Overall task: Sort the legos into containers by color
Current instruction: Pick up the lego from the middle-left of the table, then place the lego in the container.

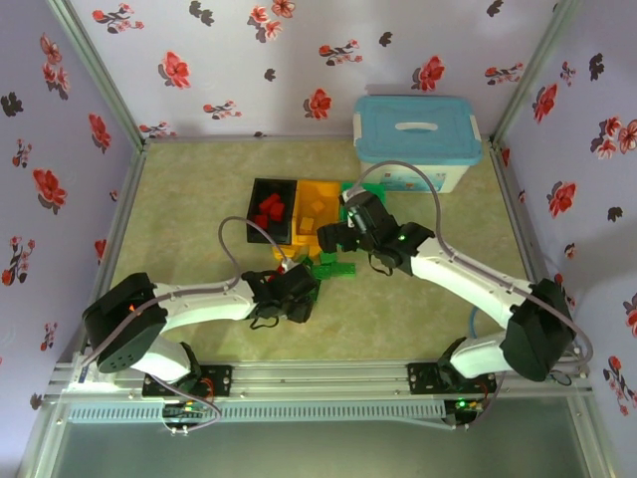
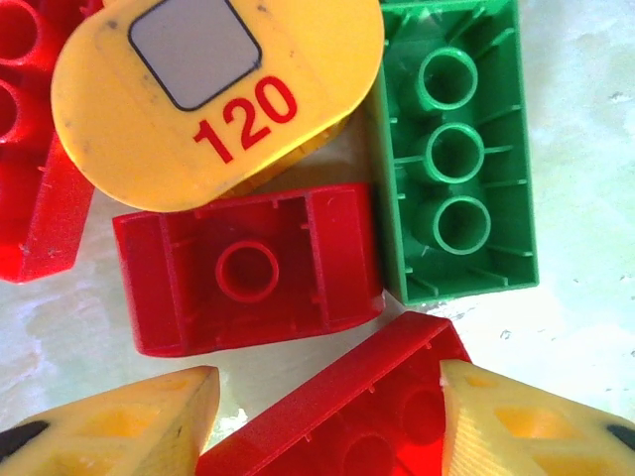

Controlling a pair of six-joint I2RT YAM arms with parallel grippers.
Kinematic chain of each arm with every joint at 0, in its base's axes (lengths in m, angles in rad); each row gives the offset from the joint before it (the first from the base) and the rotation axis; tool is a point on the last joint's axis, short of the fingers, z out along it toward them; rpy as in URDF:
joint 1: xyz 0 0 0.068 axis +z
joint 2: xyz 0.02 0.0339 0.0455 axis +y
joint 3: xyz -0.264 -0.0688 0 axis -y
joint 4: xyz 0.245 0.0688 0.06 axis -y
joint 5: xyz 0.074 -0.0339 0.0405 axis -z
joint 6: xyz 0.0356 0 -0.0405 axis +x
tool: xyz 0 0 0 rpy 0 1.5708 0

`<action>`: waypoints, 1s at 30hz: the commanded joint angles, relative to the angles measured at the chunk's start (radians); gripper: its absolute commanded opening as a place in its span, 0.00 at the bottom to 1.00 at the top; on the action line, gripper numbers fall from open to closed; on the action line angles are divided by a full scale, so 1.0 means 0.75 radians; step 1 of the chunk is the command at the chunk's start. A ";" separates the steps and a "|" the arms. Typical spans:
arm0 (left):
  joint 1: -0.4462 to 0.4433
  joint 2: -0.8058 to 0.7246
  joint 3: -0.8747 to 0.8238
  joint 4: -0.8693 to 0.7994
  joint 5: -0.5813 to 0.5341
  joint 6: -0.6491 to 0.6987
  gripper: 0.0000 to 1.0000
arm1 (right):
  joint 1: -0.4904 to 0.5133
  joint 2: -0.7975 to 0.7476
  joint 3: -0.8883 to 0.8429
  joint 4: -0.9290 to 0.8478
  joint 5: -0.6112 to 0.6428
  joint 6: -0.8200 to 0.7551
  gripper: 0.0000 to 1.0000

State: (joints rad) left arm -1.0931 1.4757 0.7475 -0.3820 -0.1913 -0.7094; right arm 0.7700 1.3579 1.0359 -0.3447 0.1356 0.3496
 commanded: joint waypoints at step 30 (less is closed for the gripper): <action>0.063 -0.562 -0.185 -0.024 -0.073 -0.021 0.68 | -0.011 -0.201 -0.144 0.069 0.010 0.117 0.99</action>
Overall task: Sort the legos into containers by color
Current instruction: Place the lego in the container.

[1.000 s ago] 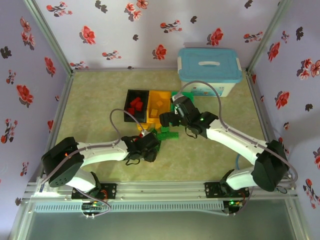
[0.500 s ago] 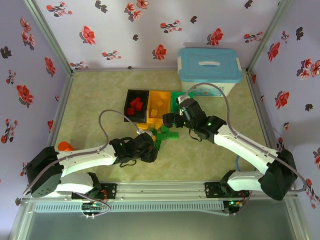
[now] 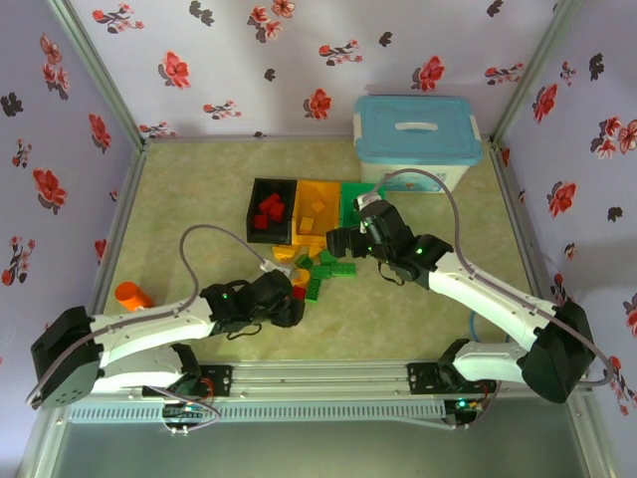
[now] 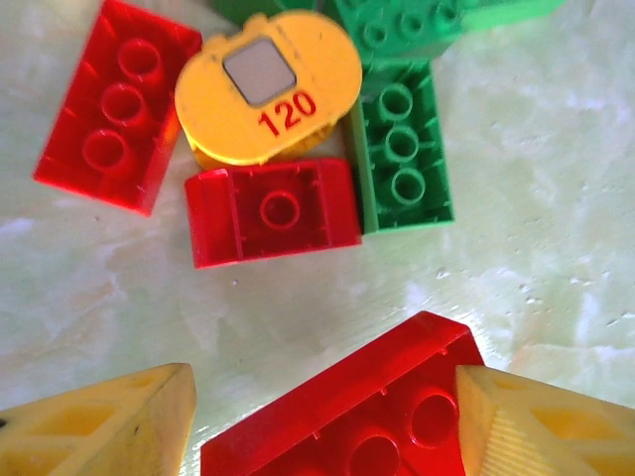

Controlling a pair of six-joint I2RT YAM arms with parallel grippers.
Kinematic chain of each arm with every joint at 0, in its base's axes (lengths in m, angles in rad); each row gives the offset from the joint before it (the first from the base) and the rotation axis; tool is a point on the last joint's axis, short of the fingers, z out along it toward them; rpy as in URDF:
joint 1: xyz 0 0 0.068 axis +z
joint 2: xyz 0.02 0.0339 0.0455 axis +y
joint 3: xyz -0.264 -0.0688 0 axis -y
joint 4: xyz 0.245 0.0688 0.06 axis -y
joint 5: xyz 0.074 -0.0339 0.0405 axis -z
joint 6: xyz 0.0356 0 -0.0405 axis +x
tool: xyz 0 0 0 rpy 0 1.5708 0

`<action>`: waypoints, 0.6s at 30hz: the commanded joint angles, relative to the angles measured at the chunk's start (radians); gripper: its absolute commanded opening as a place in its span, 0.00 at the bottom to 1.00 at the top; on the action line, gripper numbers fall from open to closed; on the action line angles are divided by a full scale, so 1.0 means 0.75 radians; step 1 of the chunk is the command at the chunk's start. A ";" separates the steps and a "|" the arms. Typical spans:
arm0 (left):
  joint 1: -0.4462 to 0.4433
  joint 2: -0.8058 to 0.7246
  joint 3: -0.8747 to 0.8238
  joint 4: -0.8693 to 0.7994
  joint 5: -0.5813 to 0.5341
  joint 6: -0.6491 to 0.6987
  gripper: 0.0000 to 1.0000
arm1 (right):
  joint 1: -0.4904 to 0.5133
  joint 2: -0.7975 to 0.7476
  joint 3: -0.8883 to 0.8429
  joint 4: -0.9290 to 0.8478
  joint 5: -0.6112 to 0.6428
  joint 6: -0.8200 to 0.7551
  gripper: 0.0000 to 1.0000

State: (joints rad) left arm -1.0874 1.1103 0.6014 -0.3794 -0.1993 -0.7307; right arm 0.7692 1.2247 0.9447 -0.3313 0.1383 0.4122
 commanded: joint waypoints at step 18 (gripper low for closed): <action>0.908 0.617 0.933 -0.140 0.269 0.460 0.81 | -0.003 -0.155 -0.070 -0.009 -0.024 0.053 0.99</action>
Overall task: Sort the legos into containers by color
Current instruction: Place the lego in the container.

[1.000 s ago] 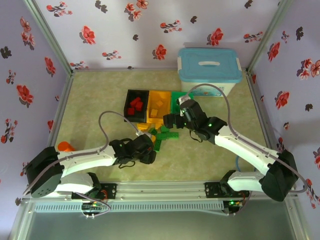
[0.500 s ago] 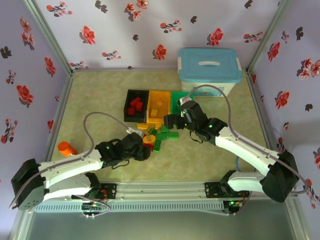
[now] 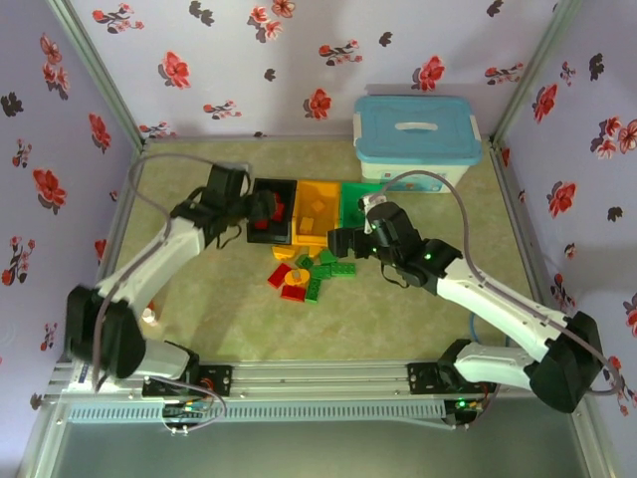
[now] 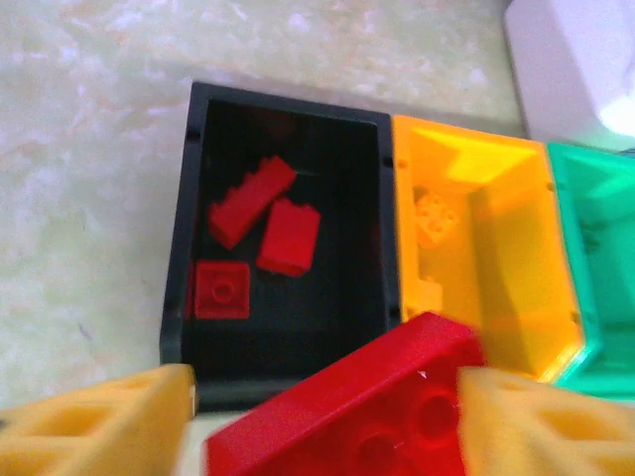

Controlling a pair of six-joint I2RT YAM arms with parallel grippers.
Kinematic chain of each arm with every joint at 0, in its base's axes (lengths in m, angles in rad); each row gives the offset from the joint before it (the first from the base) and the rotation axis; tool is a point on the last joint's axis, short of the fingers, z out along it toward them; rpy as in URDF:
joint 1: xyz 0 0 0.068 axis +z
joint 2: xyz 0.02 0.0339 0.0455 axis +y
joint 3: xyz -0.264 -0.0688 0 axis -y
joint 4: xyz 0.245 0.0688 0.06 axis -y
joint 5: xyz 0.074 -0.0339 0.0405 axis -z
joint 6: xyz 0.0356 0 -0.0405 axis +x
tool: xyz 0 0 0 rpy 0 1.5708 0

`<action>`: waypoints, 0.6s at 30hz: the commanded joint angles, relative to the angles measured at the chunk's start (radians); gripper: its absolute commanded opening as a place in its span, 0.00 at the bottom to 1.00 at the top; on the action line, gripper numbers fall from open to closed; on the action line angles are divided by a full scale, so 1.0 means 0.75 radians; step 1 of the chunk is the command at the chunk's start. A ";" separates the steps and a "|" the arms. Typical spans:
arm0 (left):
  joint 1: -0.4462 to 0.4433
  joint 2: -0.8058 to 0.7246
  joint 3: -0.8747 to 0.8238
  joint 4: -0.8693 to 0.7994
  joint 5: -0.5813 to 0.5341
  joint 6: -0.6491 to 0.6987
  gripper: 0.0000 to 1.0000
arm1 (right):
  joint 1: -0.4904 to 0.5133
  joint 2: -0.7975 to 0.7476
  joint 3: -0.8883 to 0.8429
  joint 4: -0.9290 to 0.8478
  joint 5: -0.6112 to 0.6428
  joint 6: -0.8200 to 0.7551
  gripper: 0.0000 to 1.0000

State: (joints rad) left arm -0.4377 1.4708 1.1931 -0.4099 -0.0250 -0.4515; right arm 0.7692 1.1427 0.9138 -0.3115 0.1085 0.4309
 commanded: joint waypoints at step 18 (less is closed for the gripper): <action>0.088 0.469 0.306 -0.187 -0.003 0.104 0.88 | -0.005 -0.152 -0.205 -0.019 0.035 0.071 0.99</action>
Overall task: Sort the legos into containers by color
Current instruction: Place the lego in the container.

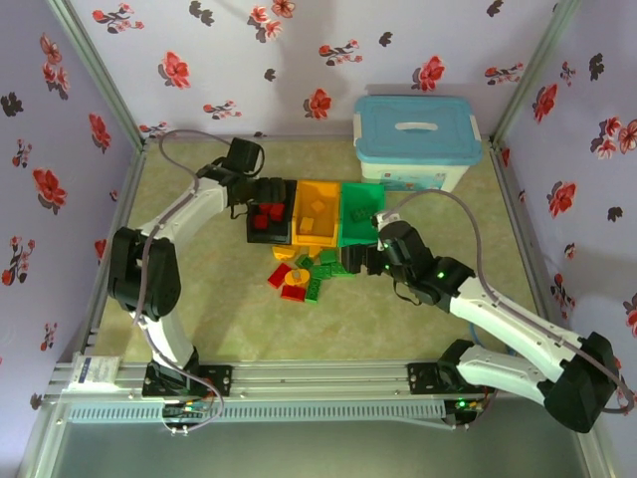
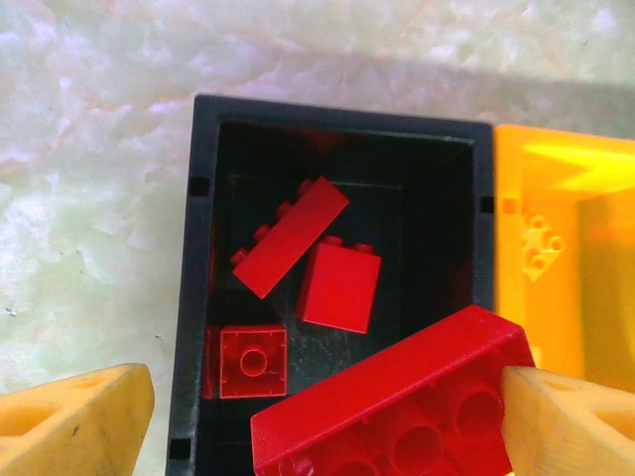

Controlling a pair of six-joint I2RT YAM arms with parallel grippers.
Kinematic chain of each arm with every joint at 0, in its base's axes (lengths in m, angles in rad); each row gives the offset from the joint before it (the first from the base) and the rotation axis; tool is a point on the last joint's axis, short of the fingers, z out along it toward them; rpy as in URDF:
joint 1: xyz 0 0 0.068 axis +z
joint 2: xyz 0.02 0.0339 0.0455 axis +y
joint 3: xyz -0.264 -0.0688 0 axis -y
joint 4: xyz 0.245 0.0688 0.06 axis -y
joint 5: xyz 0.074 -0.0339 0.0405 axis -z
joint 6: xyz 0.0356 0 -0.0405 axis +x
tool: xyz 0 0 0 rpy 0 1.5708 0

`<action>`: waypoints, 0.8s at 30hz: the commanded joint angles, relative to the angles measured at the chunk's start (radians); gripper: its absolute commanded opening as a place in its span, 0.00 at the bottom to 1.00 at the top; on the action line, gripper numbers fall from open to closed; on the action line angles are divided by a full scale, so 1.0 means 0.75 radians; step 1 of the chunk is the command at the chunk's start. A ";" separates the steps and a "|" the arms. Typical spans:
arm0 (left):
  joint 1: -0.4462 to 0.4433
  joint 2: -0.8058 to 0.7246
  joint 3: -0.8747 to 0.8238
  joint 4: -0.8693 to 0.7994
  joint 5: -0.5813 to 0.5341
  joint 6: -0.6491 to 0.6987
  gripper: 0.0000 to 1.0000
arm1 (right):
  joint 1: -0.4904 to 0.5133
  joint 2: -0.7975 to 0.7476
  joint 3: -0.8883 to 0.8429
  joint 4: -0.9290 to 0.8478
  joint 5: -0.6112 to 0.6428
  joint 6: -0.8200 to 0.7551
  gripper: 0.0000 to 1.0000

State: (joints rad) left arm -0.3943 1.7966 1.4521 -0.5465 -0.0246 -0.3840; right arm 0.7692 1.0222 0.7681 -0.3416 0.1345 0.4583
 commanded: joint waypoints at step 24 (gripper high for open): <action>0.154 0.072 -0.179 0.176 0.274 -0.041 0.85 | -0.003 -0.016 -0.016 0.029 -0.011 0.061 0.99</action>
State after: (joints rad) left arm -0.2806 1.9022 1.3300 -0.4297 0.1555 -0.3973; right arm 0.7692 1.0275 0.7559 -0.3336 0.1303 0.4835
